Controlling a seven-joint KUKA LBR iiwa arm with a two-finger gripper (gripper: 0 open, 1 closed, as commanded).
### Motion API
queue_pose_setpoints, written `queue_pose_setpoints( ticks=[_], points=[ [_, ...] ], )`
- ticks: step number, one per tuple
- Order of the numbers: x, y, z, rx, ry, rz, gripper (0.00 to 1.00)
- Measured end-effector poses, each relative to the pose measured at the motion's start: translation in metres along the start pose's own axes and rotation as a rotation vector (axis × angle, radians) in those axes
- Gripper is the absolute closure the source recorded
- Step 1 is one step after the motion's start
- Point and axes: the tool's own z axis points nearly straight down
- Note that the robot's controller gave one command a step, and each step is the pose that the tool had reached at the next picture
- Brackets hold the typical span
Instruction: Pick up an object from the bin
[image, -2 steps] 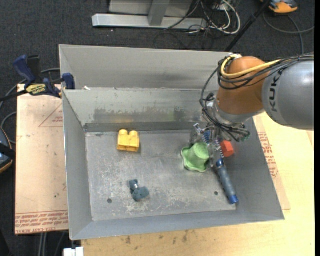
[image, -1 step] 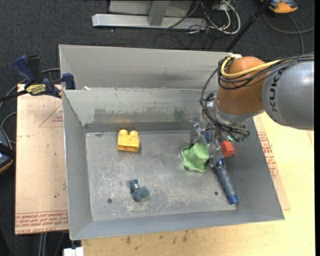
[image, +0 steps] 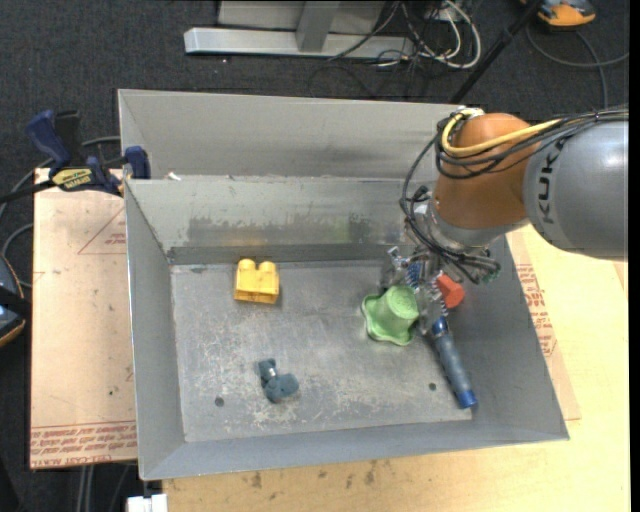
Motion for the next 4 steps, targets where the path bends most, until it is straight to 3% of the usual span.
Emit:
queue_pose_setpoints(
  ticks=[1, 2, 3, 4],
  points=[
    [-0.006, -0.003, -0.157, 0.003, 0.002, -0.183, 1.0],
    [-0.004, -0.002, -0.152, -0.004, 0.008, -0.181, 0.0],
    [0.023, -0.013, 0.015, -0.009, 0.01, -0.203, 0.0],
    [0.021, -0.013, 0.011, -0.007, 0.006, -0.205, 1.0]
  ],
)
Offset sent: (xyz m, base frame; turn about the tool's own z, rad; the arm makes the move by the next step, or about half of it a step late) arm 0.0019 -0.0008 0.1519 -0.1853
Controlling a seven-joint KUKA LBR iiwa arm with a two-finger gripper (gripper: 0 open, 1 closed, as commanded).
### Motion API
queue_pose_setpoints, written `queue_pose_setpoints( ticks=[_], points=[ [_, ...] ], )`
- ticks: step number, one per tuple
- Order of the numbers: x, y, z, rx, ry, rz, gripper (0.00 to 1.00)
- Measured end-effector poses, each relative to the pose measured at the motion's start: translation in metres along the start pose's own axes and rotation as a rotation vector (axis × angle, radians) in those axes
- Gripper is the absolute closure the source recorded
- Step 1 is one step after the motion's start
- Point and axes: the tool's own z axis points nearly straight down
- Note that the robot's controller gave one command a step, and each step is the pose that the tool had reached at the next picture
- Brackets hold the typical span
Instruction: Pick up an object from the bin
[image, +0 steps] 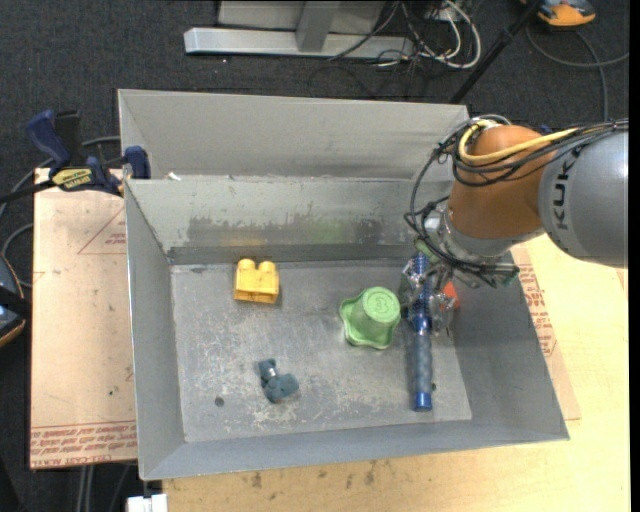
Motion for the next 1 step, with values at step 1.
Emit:
queue_pose_setpoints(
  ticks=[1],
  points=[
    [0.0, 0.0001, 0.0005, -0.001, 0.0, 0.0, 0.0]
  ],
)
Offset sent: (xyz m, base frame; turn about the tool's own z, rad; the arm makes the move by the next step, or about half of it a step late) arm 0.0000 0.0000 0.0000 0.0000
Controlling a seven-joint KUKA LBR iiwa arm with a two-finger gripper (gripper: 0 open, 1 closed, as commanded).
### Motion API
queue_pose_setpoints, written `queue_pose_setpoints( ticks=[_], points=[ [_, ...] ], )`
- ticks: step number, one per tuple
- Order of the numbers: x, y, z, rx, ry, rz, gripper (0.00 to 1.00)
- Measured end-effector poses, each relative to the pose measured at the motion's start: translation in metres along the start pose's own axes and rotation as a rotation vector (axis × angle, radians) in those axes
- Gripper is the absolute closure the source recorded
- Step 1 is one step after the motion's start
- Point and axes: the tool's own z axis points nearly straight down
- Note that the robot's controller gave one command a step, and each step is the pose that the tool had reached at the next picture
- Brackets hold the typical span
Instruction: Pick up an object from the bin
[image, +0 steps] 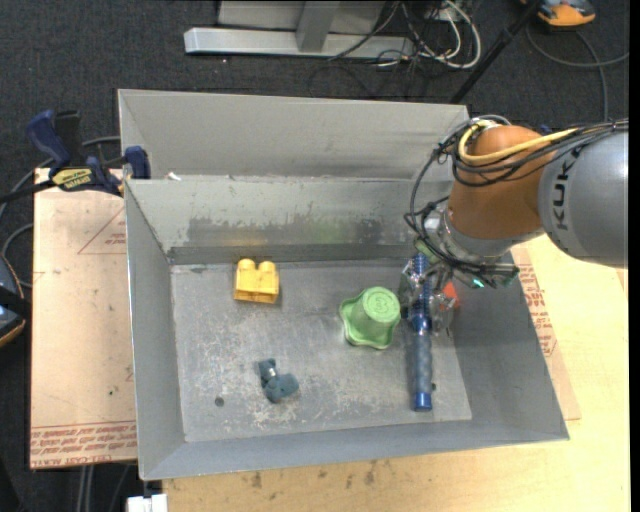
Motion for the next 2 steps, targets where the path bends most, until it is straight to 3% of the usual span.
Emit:
queue_pose_setpoints(
  ticks=[1, 2],
  points=[
    [0.031, -0.028, -0.0058, -0.012, -0.014, -0.337, 0.0],
    [0.0278, -0.0276, -0.0077, -0.01, -0.02, -0.338, 1.0]
  ],
)
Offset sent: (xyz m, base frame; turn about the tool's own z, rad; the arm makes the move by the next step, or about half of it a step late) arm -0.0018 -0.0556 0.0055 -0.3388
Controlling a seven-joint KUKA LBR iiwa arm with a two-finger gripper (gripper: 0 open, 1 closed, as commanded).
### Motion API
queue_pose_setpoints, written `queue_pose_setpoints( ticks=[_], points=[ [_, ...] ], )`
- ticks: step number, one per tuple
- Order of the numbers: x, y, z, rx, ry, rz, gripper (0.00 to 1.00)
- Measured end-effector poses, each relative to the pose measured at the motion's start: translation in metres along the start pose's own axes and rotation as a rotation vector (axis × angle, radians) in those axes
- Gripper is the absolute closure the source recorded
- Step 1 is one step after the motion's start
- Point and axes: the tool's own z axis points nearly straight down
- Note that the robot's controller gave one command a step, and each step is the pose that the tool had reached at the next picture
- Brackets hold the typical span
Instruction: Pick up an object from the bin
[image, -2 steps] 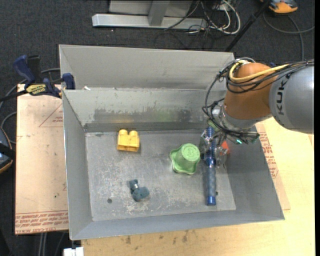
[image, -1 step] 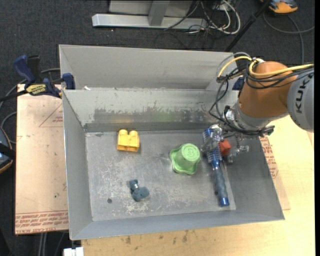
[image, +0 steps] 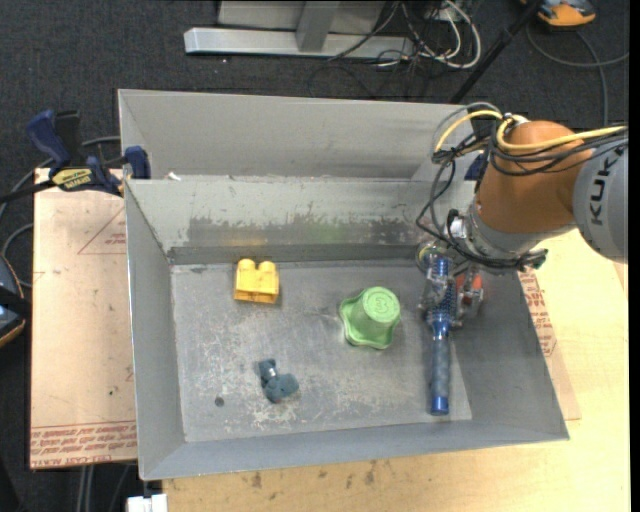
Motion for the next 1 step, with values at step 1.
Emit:
queue_pose_setpoints(
  ticks=[1],
  points=[
    [-0.0196, 0.0157, -0.1162, 0.015, 0.022, -0.061, 1.0]
  ],
)
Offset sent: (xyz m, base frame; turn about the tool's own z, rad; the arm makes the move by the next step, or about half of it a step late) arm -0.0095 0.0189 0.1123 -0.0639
